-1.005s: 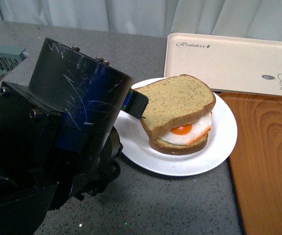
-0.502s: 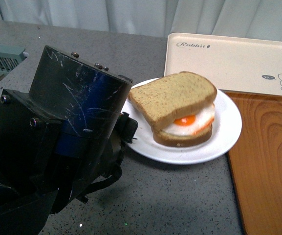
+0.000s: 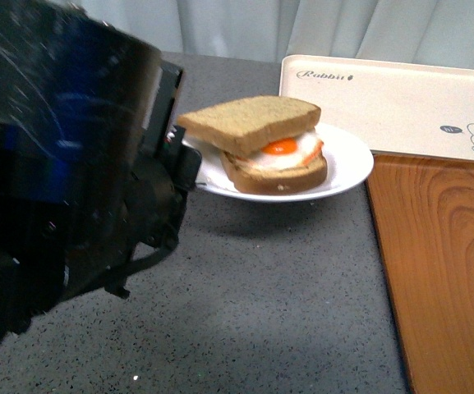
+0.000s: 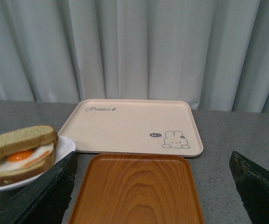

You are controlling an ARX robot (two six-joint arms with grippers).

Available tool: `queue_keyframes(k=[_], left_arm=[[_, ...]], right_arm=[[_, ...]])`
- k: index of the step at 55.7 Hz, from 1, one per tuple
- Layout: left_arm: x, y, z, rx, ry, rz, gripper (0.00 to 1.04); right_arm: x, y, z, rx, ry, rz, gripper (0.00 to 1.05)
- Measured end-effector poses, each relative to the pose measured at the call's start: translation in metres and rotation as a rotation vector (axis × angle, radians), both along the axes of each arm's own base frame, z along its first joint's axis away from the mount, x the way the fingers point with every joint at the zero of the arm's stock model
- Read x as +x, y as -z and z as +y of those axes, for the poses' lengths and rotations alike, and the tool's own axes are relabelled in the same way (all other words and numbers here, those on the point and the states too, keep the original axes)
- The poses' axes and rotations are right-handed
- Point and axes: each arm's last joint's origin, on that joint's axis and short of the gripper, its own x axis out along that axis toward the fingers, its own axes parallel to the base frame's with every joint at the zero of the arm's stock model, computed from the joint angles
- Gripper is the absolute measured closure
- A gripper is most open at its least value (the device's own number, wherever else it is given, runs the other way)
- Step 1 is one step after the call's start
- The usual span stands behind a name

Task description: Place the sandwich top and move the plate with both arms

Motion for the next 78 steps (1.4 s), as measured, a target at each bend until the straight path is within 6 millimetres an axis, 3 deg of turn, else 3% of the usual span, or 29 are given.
queue_keyframes(k=[14,28,46,72,78], left_arm=[[0.026,-0.041,0.005,-0.004,-0.007,-0.087,1.01],[0.072,-0.064,-0.020,0.062,0.062,-0.130,1.01],[0.116,-0.028,-0.072,0.165,0.152,-0.064,1.01],[0.153,-0.017,-0.093,0.274,0.225,-0.046,1.01],[0.155,-0.018,-0.094,0.321,0.244,-0.016,0.77]], right_arm=[[0.000,0.000,0.000,0.000,0.000,0.000,0.09],[0.000,0.000,0.000,0.000,0.000,0.000,0.09],[0.000,0.000,0.000,0.000,0.000,0.000,0.09],[0.000,0.000,0.000,0.000,0.000,0.000,0.09],[0.000,0.000,0.000,0.000,0.000,0.000,0.09]])
